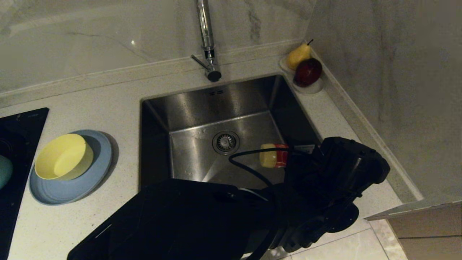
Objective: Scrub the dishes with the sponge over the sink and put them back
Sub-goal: Squeeze it onto the sponge
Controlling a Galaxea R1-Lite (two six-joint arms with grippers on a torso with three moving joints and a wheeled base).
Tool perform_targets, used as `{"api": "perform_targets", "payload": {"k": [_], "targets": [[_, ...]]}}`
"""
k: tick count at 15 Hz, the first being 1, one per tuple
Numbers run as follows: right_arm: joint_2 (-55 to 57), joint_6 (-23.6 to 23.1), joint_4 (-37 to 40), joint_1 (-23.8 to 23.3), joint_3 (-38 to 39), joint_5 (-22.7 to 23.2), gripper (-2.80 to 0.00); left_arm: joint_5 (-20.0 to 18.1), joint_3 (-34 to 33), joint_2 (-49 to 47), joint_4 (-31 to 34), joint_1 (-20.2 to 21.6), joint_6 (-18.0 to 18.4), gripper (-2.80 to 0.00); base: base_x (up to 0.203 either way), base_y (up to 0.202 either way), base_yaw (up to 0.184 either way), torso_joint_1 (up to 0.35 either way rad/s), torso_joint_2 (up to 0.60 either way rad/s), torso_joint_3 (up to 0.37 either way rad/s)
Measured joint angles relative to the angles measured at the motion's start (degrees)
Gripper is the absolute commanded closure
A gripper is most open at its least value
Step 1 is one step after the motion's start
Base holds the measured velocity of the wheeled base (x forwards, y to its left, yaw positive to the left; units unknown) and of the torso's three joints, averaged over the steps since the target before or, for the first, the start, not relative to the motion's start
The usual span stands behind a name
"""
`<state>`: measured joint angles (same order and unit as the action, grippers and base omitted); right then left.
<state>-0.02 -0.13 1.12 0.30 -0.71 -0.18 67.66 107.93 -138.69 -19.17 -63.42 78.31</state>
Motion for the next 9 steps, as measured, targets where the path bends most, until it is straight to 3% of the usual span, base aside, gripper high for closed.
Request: {"api": "perform_targets", "payload": {"k": [9], "targets": [[0.0,0.0,0.0,0.0,0.0,0.0,0.00,-0.1,-0.2,-0.4,-0.1,0.0,-0.2,0.00,0.000,0.000,0.000,0.000,0.00,0.000]]}}
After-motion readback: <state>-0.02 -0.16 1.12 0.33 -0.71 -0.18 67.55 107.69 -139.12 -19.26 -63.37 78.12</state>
